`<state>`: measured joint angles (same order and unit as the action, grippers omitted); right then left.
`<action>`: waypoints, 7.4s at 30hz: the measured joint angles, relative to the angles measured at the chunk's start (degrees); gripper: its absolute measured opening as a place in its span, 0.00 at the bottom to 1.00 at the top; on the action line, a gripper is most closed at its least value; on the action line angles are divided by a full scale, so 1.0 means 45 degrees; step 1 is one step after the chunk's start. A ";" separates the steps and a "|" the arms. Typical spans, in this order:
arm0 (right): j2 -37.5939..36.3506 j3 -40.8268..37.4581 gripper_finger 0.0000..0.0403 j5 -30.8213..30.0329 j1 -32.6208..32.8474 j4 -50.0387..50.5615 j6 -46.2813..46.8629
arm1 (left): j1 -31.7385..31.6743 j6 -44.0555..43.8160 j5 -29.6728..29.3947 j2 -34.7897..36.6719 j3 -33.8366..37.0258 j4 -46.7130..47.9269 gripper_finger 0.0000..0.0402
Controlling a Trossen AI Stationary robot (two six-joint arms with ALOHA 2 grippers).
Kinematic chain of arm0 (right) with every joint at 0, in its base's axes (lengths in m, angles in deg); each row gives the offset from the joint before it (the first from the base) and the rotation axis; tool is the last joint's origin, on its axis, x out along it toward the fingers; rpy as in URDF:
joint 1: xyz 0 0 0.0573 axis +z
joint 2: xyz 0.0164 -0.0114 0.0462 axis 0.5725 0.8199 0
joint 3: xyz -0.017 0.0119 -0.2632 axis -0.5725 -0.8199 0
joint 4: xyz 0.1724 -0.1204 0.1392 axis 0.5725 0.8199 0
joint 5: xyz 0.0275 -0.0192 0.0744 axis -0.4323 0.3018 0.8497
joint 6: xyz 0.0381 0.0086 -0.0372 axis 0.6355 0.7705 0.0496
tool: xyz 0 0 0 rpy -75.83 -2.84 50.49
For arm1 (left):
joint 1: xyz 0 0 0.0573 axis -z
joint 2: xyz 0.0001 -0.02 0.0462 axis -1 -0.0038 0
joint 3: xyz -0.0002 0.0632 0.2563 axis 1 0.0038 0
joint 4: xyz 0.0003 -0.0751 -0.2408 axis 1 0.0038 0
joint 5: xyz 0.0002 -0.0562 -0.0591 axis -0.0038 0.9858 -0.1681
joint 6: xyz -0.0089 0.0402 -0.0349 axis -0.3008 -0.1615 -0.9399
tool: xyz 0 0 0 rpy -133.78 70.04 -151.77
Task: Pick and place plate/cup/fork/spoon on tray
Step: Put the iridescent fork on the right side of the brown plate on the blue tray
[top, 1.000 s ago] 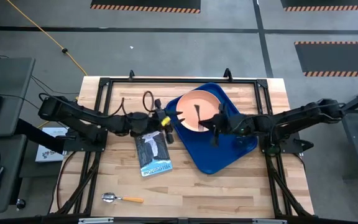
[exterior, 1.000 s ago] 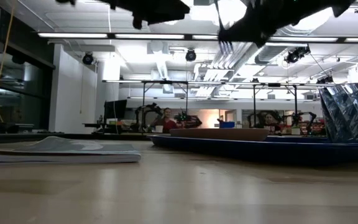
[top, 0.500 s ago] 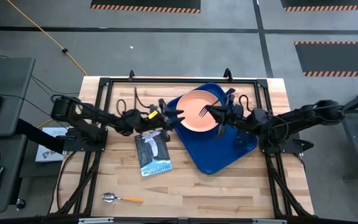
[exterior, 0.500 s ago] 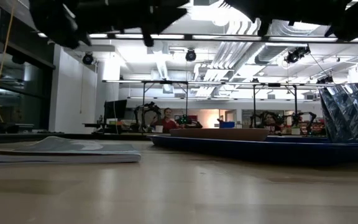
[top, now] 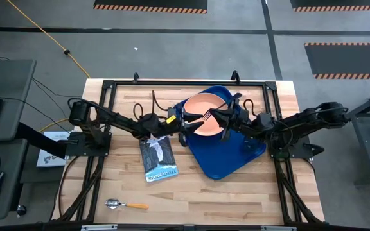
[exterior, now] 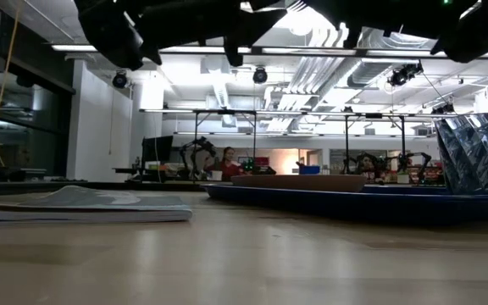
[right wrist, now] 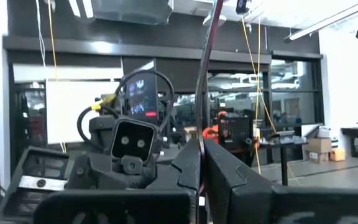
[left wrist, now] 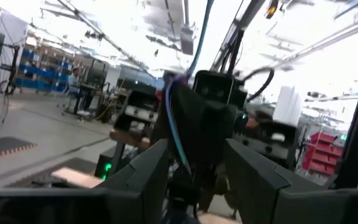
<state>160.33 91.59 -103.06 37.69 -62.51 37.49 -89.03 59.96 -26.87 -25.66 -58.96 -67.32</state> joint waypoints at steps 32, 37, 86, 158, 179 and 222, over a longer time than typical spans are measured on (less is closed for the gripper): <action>0.0968 0.0775 0.00 0.0534 0.0000 0.0094 -0.0207 | -0.0064 -0.1910 -0.0689 0.0064 -0.0385 0.0802 0.09; 0.0932 0.0775 0.00 0.0373 -0.0005 0.0543 0.0055 | -0.0202 -0.1707 -0.0606 0.0101 -0.0366 0.1059 0.02; -0.1778 0.7250 0.64 0.3775 -0.0703 2.6165 0.2647 | 0.0753 -0.2322 -0.2079 0.3722 -0.3862 2.1078 0.00; 0.1486 0.8236 0.00 0.8209 -0.6328 3.3658 -0.1261 | 0.0941 0.1034 -0.2227 0.4984 -0.2980 1.7298 0.08; -0.0260 0.8998 0.00 0.9734 -0.5109 3.3803 -0.1187 | 0.1326 0.1473 -0.3945 0.5611 -0.2900 1.8429 0.00; 0.1643 0.8984 0.00 0.5608 -0.3623 3.2907 -0.2807 | -0.1345 0.3925 -0.4581 0.5993 -0.2881 1.6284 0.00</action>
<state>167.72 132.02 -77.82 21.38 85.57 24.86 -95.08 77.63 -47.48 1.30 -71.93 5.96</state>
